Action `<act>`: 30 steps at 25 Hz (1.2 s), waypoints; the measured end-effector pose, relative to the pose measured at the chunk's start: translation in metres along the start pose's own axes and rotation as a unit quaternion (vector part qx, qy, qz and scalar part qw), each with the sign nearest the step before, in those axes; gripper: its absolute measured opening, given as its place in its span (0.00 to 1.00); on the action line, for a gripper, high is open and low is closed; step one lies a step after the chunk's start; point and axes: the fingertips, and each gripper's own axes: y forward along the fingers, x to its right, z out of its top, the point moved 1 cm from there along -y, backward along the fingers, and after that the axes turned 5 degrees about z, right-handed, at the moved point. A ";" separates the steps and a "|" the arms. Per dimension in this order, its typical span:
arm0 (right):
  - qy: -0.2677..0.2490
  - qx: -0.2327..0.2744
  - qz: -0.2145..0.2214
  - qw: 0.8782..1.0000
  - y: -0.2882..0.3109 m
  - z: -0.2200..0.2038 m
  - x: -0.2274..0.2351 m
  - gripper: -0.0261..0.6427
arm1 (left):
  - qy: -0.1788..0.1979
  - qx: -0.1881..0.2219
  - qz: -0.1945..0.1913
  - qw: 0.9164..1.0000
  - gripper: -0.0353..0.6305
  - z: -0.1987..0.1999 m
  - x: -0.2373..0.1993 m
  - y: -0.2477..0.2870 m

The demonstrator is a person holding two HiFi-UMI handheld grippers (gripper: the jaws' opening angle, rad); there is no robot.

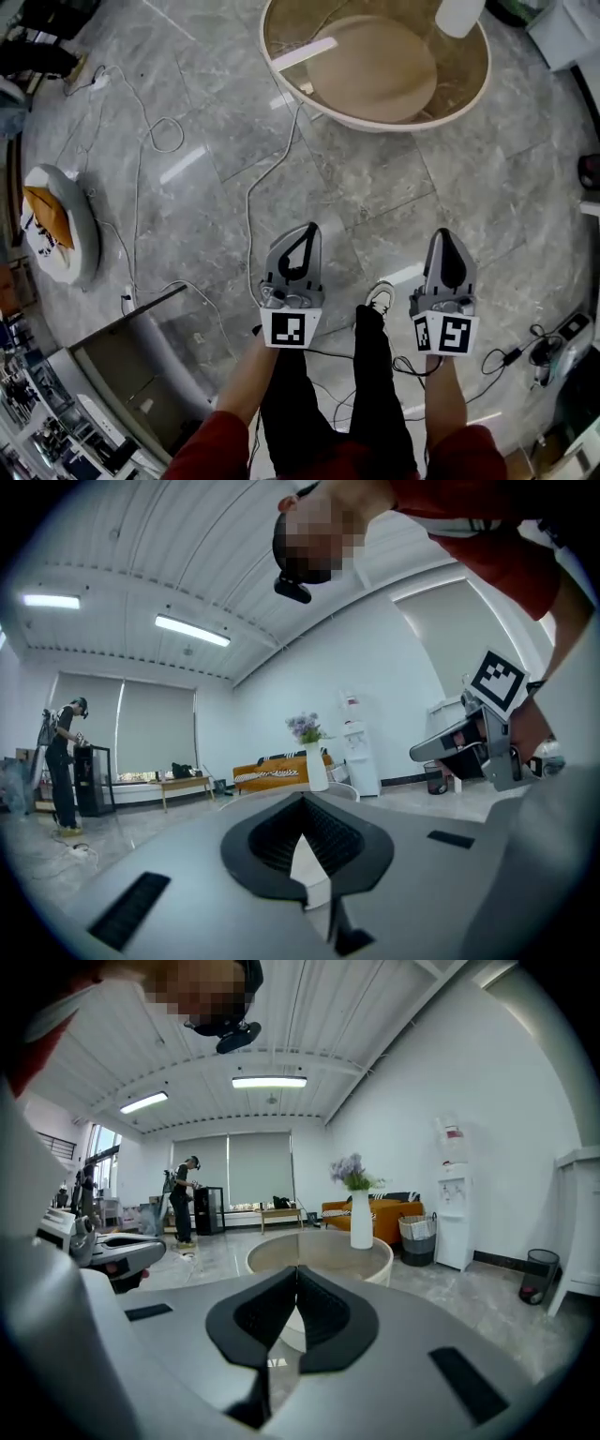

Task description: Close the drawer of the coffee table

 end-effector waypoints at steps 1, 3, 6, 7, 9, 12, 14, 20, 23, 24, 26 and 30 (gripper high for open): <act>0.004 -0.002 -0.001 1.000 -0.009 0.029 -0.004 0.07 | -0.001 -0.007 0.004 1.000 0.07 0.030 -0.006 -0.002; 0.011 -0.009 0.001 1.000 -0.028 0.085 -0.012 0.07 | -0.012 -0.047 0.013 0.999 0.07 0.083 -0.017 -0.010; 0.016 0.002 0.005 1.000 -0.046 0.165 -0.014 0.07 | -0.050 -0.129 0.025 0.990 0.06 0.144 -0.026 -0.019; 0.015 0.013 0.005 1.000 -0.049 0.191 -0.011 0.07 | -0.058 -0.122 0.031 0.990 0.07 0.170 -0.029 -0.015; 0.025 0.029 0.001 0.999 -0.067 0.238 -0.011 0.07 | -0.072 -0.104 0.040 0.991 0.07 0.223 -0.034 -0.019; 0.025 0.058 0.003 0.998 -0.099 0.306 -0.023 0.07 | -0.078 -0.093 0.049 0.991 0.07 0.294 -0.047 -0.039; 0.005 0.083 0.010 0.996 -0.110 0.345 -0.030 0.07 | -0.075 -0.076 0.055 0.993 0.07 0.334 -0.058 -0.043; -0.037 0.143 -0.006 0.989 -0.142 0.415 -0.041 0.07 | -0.058 -0.034 0.060 0.996 0.07 0.405 -0.075 -0.059; -0.047 0.166 -0.016 0.985 -0.153 0.438 -0.048 0.07 | -0.052 -0.012 0.065 0.996 0.07 0.425 -0.086 -0.063; -0.051 0.172 -0.019 0.984 -0.156 0.444 -0.050 0.07 | -0.051 -0.008 0.065 0.997 0.07 0.428 -0.089 -0.064; -0.054 0.182 -0.025 0.981 -0.159 0.452 -0.053 0.07 | -0.045 0.002 0.062 0.997 0.07 0.435 -0.094 -0.064; -0.055 0.186 -0.034 0.980 -0.166 0.458 -0.050 0.07 | -0.032 0.016 0.056 0.998 0.06 0.443 -0.094 -0.063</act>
